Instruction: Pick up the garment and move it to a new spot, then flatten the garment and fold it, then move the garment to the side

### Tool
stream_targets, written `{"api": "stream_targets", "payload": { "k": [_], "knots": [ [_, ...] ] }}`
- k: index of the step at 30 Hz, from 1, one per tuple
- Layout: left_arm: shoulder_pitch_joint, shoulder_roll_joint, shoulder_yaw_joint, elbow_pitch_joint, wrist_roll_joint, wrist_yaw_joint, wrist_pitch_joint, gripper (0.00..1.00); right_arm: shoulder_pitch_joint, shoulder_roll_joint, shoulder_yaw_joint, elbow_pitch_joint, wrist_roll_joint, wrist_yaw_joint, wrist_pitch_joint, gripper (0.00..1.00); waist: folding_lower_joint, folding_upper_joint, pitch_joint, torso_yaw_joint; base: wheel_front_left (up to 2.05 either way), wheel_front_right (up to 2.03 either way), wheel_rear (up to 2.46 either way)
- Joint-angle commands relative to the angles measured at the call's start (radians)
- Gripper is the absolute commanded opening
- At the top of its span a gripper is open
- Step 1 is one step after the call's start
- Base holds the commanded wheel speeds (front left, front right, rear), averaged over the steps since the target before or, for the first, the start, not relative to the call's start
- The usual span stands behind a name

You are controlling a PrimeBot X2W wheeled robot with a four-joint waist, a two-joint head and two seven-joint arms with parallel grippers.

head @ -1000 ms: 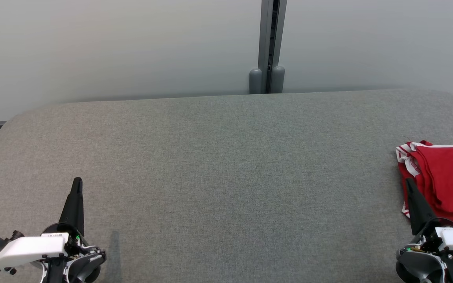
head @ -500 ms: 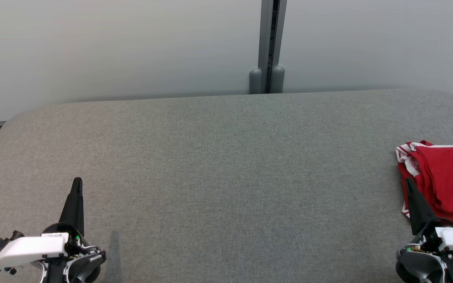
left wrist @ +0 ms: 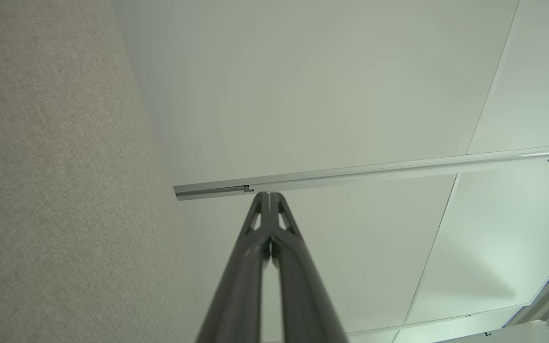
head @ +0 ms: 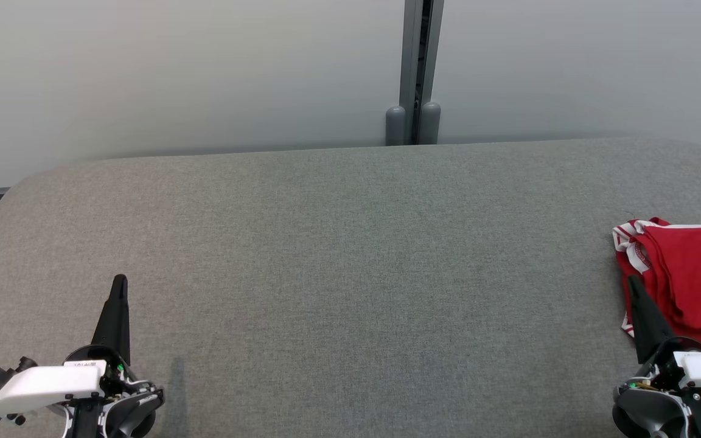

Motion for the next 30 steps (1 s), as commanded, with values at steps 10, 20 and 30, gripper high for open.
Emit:
{"api": "stream_targets", "payload": {
  "k": [10, 20, 30],
  "knots": [
    [-0.013, 0.005, 0.004, -0.002, -0.001, -0.004, 0.003, 0.00, -0.004, -0.010, -0.001, -0.004, 0.003, 0.000, 0.003, 0.00, 0.0000, 0.0000, 0.000, 0.000, 0.00, 0.00, 0.00],
    [-0.013, 0.005, 0.004, -0.002, -0.001, -0.004, 0.003, 0.00, -0.004, -0.010, -0.001, -0.004, 0.003, 0.000, 0.003, 0.00, 0.0000, 0.0000, 0.000, 0.000, 0.00, 0.00, 0.00],
    [-0.013, 0.005, 0.004, -0.002, -0.001, -0.004, 0.003, 0.00, -0.004, -0.010, -0.001, -0.004, 0.003, 0.000, 0.003, 0.00, 0.0000, 0.0000, 0.000, 0.000, 0.00, 0.00, 0.00]
  ]
}}
